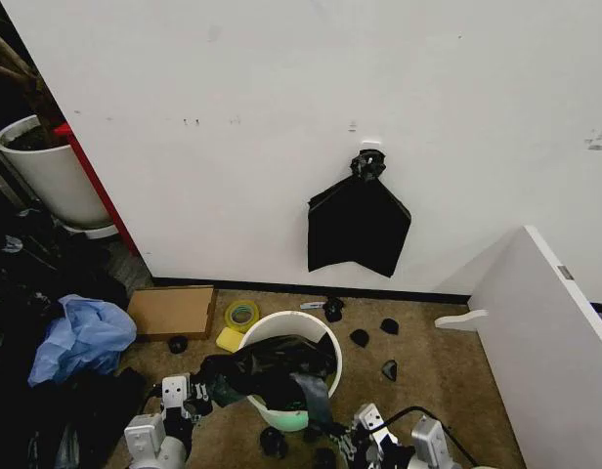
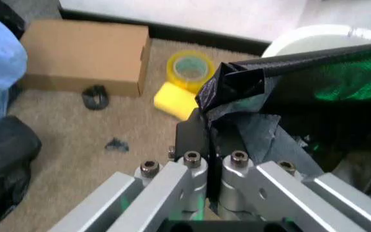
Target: Place the garbage bag over the trash bin.
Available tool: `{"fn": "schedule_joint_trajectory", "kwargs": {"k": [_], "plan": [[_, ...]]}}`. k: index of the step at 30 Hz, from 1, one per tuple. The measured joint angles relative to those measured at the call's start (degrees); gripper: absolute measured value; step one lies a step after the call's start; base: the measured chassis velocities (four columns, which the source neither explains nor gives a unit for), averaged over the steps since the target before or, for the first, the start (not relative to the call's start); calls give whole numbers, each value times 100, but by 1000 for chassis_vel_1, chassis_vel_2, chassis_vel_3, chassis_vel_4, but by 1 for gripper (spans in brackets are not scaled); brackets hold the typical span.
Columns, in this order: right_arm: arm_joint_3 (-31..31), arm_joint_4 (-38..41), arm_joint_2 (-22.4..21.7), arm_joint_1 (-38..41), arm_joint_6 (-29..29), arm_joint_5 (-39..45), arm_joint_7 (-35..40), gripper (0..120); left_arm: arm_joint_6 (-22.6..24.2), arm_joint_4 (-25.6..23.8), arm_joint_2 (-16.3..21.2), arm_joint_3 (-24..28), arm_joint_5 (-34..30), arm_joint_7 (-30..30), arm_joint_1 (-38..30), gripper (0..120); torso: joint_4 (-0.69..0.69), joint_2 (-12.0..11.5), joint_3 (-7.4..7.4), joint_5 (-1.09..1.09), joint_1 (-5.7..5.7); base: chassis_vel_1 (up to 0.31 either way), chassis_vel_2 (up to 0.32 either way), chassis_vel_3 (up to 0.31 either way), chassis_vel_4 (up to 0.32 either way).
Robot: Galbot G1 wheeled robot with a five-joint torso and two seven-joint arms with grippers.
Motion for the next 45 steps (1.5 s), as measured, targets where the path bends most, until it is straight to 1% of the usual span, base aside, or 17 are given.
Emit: {"fn": "schedule_joint_trajectory", "kwargs": {"k": [4, 6, 10, 12, 13, 14, 16, 18, 20, 24, 26, 28, 32, 35, 36, 40, 45], "plan": [[28, 166, -24, -119, -491, -58, 221, 0, 174, -17, 34, 54, 4, -5, 20, 0, 0, 0, 0, 0, 0, 0, 0, 0, 0], [46, 267, -45, -147, -580, -36, 331, 0, 195, -56, 48, 52, 4, -5, 27, 0, 0, 0, 0, 0, 0, 0, 0, 0, 0], [108, 848, -159, -208, -790, 215, 986, 0, 371, -335, 165, -57, -45, -53, 86, 0, 0, 0, 0, 0, 0, 0, 0, 0, 0], [92, 1073, -186, -213, -978, 543, 1502, 0, 485, -505, 248, -169, -135, -131, 123, 0, 0, 0, 0, -1, 0, 0, 0, 0, 0], [78, 1088, -188, -213, -1084, 693, 1713, 0, 534, -569, 277, -222, -179, -165, 138, 0, 0, 0, 0, 0, 0, 0, 0, 0, 0], [78, 1088, -188, -213, -1084, 693, 1713, 0, 534, -569, 277, -222, -179, -165, 138, 0, 0, 0, 0, 0, 0, 0, 0, 0, 0], [40, 1110, -172, -187, -1389, 1108, 2265, 0, 653, -668, 331, -321, -279, -240, 164, 0, 0, 0, 0, 2, 0, 0, 0, 0, 0], [-9, 1113, -127, -154, -1510, 1374, 2638, 0, 787, -685, 354, -345, -329, -307, 163, 0, 0, 0, 0, 1, 0, 0, 0, 0, 0], [-18, 1113, -111, -143, -1518, 1385, 2672, 0, 817, -666, 354, -335, -330, -320, 153, 0, 0, 0, 0, 1, 0, 0, 0, 0, 0], [-61, 1053, 43, 25, -1520, 1386, 2688, 0, 879, -337, 235, -123, -258, -355, -34, 0, 1, 0, 0, -1, 0, 0, 0, 0, 0], [-102, 858, 173, 136, -1489, 1329, 2606, 0, 868, -48, 50, 39, -227, -356, -199, 0, 0, 0, 0, 0, 0, 0, 0, 0, 0], [-120, 802, 208, 160, -1480, 1287, 2576, 0, 866, 41, -5, 100, -212, -351, -250, 0, 1, 0, 0, 0, 0, 0, 0, 0, 0], [-208, 497, 348, 225, -1476, 1012, 2412, 0, 849, 468, -260, 411, -50, -262, -438, 0, 0, 0, 0, 0, 0, 0, 0, 0, 0], [-228, 200, 441, 303, -1425, 802, 2314, 0, 708, 838, -460, 617, 98, -143, -572, 0, 0, 0, 0, 1, 0, 0, 0, 0, 0], [-228, 200, 441, 303, -1425, 802, 2314, 0, 708, 838, -460, 617, 98, -143, -572, 0, 0, 0, 0, 1, 0, 0, 0, 0, 0], [-190, -253, 549, 396, -1243, 466, 2132, 0, 520, 1203, -700, 780, 212, 16, -696, 0, 0, 0, 0, 1, 0, 0, 0, 0, 0], [-177, -463, 567, 377, -1079, 158, 2003, 0, 451, 1288, -772, 805, 262, 75, -713, 0, 1, 0, 0, 1, 0, 0, 0, 0, 0]]}}
